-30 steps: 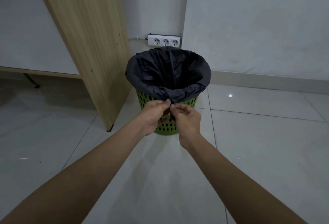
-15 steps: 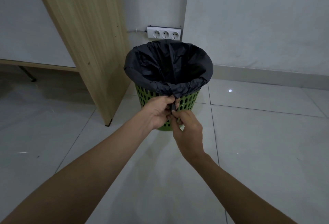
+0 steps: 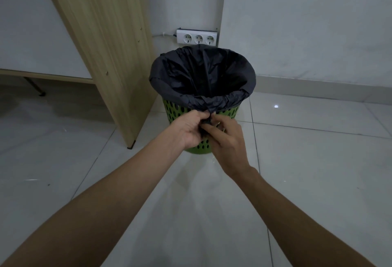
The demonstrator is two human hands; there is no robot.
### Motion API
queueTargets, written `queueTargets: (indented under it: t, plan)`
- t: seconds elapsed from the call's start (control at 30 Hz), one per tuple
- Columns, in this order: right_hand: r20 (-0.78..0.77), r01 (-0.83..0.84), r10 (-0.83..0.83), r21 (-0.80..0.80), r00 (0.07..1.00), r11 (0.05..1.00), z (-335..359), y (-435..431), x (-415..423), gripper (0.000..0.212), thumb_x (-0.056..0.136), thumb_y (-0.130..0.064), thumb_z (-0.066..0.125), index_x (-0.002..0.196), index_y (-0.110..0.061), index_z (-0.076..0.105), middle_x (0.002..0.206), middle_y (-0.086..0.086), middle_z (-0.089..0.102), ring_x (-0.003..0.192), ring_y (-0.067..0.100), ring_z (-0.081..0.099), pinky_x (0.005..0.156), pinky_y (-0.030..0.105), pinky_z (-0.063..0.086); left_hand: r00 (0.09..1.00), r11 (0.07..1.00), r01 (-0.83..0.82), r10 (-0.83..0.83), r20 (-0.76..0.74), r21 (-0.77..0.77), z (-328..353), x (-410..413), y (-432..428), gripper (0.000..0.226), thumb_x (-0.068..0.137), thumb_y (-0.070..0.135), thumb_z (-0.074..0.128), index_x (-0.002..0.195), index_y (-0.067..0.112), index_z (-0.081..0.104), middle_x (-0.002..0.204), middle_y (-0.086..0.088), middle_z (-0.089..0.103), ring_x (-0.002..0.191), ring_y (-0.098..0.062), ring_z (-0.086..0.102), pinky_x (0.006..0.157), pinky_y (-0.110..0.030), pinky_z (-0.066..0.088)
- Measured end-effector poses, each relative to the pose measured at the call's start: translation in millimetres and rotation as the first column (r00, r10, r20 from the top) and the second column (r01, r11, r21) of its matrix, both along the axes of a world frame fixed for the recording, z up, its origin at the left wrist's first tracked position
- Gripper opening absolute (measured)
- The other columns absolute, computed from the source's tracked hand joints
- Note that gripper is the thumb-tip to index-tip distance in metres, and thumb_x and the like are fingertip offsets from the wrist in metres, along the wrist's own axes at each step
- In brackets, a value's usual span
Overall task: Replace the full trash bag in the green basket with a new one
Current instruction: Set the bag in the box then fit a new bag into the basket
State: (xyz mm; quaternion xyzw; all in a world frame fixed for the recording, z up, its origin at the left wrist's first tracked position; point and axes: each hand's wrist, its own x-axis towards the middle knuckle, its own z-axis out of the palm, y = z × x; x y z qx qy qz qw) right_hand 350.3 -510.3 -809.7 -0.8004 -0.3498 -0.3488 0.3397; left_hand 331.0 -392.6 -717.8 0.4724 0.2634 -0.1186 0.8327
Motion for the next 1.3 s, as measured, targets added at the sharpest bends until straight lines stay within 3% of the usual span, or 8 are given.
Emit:
queueTargets:
  t: [0.1,0.27,0.33,0.6,0.77,0.97,1.17,1.3]
  plan:
    - [-0.149,-0.038,0.050,0.080,0.988,0.996,4.8,1.6,-7.4,0.023,0.089,0.003,0.064,0.109,-0.002,0.073,0.110,0.014,0.063,0.097,0.031,0.058,0.081,0.044,0.051,0.999,0.998,0.035,-0.034,-0.009,0.061,-2.4,2.1,5.3,0.019,0.099,0.012,0.052,0.086,0.014,0.066,0.077,0.001,0.067,0.070,-0.012,0.058,0.062,-0.022,0.046]
    - [-0.424,-0.034,0.120,0.205,0.898,0.978,24.2,4.7,-11.5,0.018,0.099,-0.012,0.058,0.110,-0.007,0.072,0.099,0.004,0.057,0.093,0.018,0.057,0.086,0.023,0.048,0.999,0.986,0.054,-0.052,-0.014,0.160,-8.8,6.4,11.6,0.017,0.097,0.015,0.055,0.086,0.019,0.068,0.068,0.010,0.069,0.061,-0.004,0.052,0.054,-0.019,0.030]
    - [-0.440,-0.031,0.127,0.217,0.889,0.976,30.8,7.0,-11.1,0.017,0.099,-0.015,0.059,0.105,-0.008,0.073,0.094,0.004,0.058,0.086,0.012,0.056,0.080,0.014,0.044,1.000,0.992,0.011,-0.014,0.024,0.125,-11.6,7.0,10.8,0.016,0.097,0.013,0.057,0.086,0.015,0.068,0.068,0.006,0.068,0.058,-0.005,0.054,0.049,-0.018,0.036]
    - [-0.366,0.045,0.104,0.376,0.925,0.925,39.9,11.0,-21.6,0.019,0.085,-0.001,0.074,0.101,-0.009,0.069,0.081,0.002,0.069,0.072,0.007,0.062,0.070,0.017,0.053,0.994,0.996,-0.081,0.077,0.077,0.048,-13.5,5.6,6.7,0.010,0.097,0.005,0.055,0.097,0.008,0.065,0.074,-0.004,0.067,0.052,-0.007,0.061,0.045,-0.018,0.049]
    - [-0.173,0.026,0.002,0.158,0.985,0.987,25.1,9.6,-15.3,0.019,0.088,0.000,0.070,0.107,0.001,0.074,0.094,0.012,0.068,0.081,0.018,0.064,0.075,0.019,0.053,0.995,0.995,-0.098,0.098,0.010,0.014,-4.4,6.8,2.0,0.010,0.097,0.008,0.058,0.091,0.010,0.066,0.075,-0.001,0.067,0.056,-0.007,0.059,0.045,-0.017,0.047]
    - [-0.140,-0.006,0.024,0.123,0.990,0.992,22.2,3.6,-8.3,0.019,0.087,0.003,0.071,0.106,0.002,0.074,0.095,0.013,0.058,0.084,0.014,0.054,0.077,0.013,0.047,0.994,0.987,0.027,-0.009,-0.113,0.160,2.0,7.6,1.7,0.023,0.095,0.017,0.054,0.078,0.020,0.069,0.074,0.010,0.067,0.068,-0.008,0.049,0.075,-0.024,0.037]
    - [-0.345,0.040,0.009,0.132,0.939,0.990,29.9,9.2,-2.1,0.013,0.096,-0.001,0.058,0.092,-0.001,0.069,0.093,0.004,0.047,0.080,0.016,0.050,0.074,0.015,0.044,0.992,0.989,0.127,-0.127,-0.005,0.082,-2.0,-1.1,15.4,0.017,0.096,0.011,0.049,0.098,0.014,0.065,0.076,-0.001,0.066,0.077,-0.013,0.058,0.090,-0.029,0.046]
    - [-0.587,0.157,-0.021,0.181,0.809,0.971,41.9,10.9,-0.2,0.009,0.093,-0.015,0.068,0.091,-0.011,0.076,0.093,0.004,0.062,0.082,0.011,0.059,0.074,0.005,0.042,0.984,0.991,0.136,-0.134,0.121,-0.007,-9.2,-9.4,23.1,0.023,0.100,0.002,0.042,0.091,0.010,0.062,0.088,-0.006,0.062,0.081,-0.014,0.055,0.078,-0.025,0.045]
